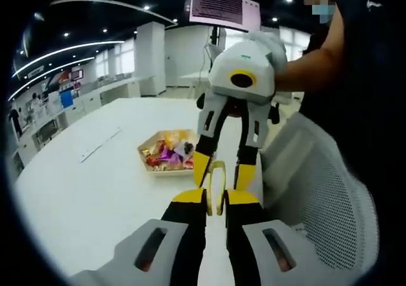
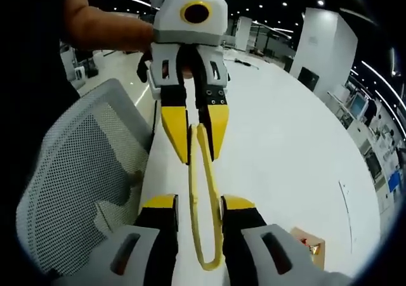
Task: Place the target food into the container with the food tongs after gripping and lifting it, then release it inside without dropping or visibly crushing the food.
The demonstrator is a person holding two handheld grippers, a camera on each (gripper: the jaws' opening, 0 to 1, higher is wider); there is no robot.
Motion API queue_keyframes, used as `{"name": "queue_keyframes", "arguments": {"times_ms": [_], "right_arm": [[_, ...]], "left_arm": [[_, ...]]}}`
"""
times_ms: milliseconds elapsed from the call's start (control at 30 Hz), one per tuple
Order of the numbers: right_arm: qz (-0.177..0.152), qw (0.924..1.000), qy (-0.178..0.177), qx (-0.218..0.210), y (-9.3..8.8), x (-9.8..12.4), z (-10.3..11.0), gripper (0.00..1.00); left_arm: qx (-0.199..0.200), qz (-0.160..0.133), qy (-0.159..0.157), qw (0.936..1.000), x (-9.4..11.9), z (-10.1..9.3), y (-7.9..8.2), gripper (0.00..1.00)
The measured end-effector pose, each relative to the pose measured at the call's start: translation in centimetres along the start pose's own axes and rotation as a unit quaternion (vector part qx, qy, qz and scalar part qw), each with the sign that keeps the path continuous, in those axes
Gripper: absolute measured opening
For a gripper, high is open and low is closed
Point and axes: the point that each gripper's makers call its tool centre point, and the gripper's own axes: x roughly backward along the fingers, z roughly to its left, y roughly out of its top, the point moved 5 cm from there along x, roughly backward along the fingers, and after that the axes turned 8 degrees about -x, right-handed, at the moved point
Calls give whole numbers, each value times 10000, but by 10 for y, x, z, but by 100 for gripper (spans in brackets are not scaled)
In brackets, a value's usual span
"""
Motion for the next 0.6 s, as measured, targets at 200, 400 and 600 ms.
{"name": "queue_keyframes", "arguments": {"times_ms": [200,400,600], "right_arm": [[-20,9990,-123,-435,-21,7,0,28],[-125,9977,-258,-607,-26,14,-2,34],[-117,9978,-235,-614,-24,10,-3,33]], "left_arm": [[267,90,-32,9996,-8,-1,-30,6],[268,87,-51,9996,-6,-4,-26,7],[361,-89,-8,9993,-5,0,-37,7]]}}
